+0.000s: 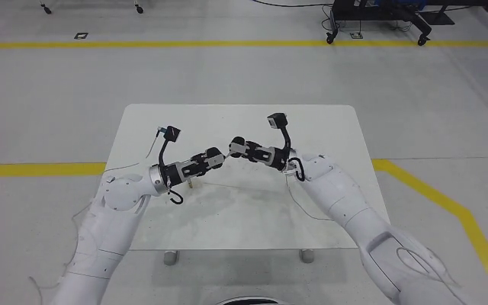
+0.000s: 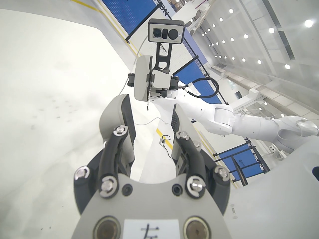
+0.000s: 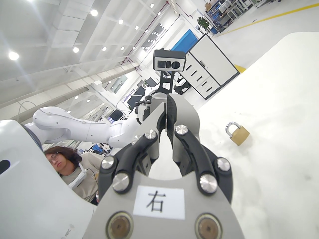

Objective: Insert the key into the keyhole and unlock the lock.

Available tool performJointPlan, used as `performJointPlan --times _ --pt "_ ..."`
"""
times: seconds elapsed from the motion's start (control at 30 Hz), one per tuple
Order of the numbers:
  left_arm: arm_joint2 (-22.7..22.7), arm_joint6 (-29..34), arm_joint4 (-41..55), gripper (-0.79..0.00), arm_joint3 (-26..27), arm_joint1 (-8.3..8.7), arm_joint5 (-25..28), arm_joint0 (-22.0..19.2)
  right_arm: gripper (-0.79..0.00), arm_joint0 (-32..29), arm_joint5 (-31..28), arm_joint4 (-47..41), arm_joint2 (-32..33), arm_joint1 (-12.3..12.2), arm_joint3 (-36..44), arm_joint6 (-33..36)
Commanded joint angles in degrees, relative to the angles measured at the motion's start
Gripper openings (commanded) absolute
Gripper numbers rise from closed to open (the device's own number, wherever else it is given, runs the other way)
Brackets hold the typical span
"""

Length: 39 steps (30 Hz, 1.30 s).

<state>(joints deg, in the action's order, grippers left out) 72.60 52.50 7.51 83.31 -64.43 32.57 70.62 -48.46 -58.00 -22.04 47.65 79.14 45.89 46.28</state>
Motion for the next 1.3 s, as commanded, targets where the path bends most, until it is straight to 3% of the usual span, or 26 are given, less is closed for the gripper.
performJointPlan --times 0.0,0.2,0.37,0.67,0.77,0.8,0.87,1.07,1.27 --pt "-0.58 -0.11 -0.39 -0.560 0.05 -0.02 -0.29 -0.17 -0.785 0.24 0.00 0.28 -0.04 0.28 -0.63 0.00" --pt "-1.54 -0.57 -0.93 -0.594 0.04 0.03 -0.66 -0.31 -0.785 0.77 0.00 1.39 -0.24 1.03 -1.63 0.00" --pt "-1.44 -1.17 -0.98 -0.785 -0.72 0.18 -1.66 -0.61 -0.785 0.91 0.00 1.99 0.09 1.38 -1.91 0.00" --pt "-0.87 -1.73 -1.12 -0.785 -0.72 0.56 -2.29 -0.44 -0.785 0.72 0.00 3.92 0.89 1.29 -1.39 0.00" --pt "-0.40 -1.90 -1.40 -0.785 -0.45 0.75 -2.30 -0.26 -0.603 0.35 0.00 4.55 1.28 1.09 -0.64 0.00" --pt "-0.15 -2.25 -2.28 -0.785 -0.36 0.83 -2.28 -0.26 -0.576 0.22 0.00 4.70 1.40 1.02 -0.46 0.00" --pt "0.05 -3.08 -3.30 -0.785 -0.14 0.93 -2.44 0.00 -0.600 0.12 0.00 5.15 1.47 0.89 -0.22 0.00" --pt "0.73 -2.78 -2.45 -0.785 -0.38 1.23 -2.24 0.06 -0.573 0.08 0.00 6.16 0.89 0.66 0.22 0.00" --pt "0.69 -1.91 -2.59 -0.785 -0.68 1.47 -1.99 -0.06 -0.668 0.65 0.00 6.55 -0.54 0.75 -0.24 0.00"
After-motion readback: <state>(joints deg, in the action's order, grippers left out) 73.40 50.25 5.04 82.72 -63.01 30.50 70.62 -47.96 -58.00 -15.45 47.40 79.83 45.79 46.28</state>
